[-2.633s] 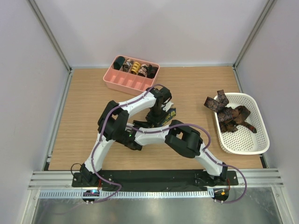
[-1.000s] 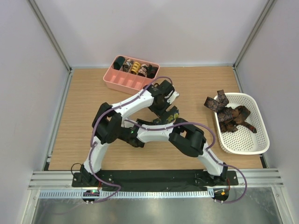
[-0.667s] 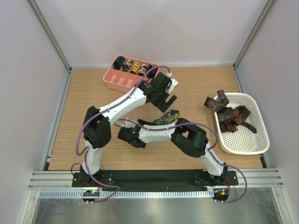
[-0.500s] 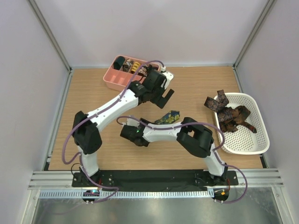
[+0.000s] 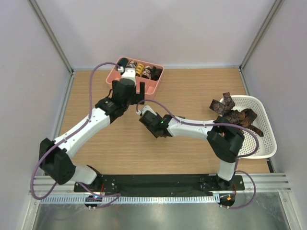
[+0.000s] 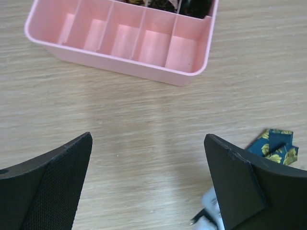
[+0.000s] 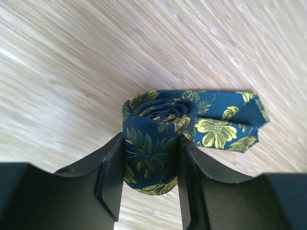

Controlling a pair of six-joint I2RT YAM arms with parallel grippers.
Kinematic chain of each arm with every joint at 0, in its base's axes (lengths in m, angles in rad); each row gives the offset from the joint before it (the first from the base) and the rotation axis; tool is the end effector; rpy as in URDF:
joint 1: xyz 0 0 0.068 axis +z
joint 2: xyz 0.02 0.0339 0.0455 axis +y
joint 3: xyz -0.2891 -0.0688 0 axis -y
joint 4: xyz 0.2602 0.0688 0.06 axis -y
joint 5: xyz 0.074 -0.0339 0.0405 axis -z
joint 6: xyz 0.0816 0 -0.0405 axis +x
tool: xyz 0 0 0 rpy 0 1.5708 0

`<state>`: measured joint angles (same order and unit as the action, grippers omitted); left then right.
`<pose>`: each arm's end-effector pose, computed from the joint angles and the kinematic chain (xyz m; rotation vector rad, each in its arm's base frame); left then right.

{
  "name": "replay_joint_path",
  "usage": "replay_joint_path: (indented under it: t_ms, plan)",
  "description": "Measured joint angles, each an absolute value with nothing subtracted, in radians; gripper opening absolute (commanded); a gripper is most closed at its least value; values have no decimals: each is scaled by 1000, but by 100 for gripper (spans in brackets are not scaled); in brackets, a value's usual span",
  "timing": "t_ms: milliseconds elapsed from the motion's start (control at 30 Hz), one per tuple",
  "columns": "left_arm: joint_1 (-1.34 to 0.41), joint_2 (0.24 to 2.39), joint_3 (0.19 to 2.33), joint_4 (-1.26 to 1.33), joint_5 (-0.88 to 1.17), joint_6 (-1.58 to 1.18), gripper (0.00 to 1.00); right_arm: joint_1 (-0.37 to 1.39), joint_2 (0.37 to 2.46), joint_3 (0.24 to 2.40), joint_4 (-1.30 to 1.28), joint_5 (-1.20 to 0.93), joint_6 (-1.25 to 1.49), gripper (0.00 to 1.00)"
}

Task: Roll the ties
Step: Roll the tie

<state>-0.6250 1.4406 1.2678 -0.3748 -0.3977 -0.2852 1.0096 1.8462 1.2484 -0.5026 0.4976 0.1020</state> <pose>0.3238 -0.1947 0.3368 0.1187 2.0709 -0.1356 0.2530 0.3293 0.1650 -0.9513 2.2947 -0.2216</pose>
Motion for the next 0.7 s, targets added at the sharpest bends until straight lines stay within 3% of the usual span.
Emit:
replay_joint_path:
  t_ms: [333, 700]
  plan:
    - [-586, 1234, 1027, -158, -445, -419, 100, 855, 1698, 1090, -334, 159, 151, 22]
    - [-598, 1206, 734, 75, -157, -334, 100, 640, 1645, 902, -40, -286, 270, 22]
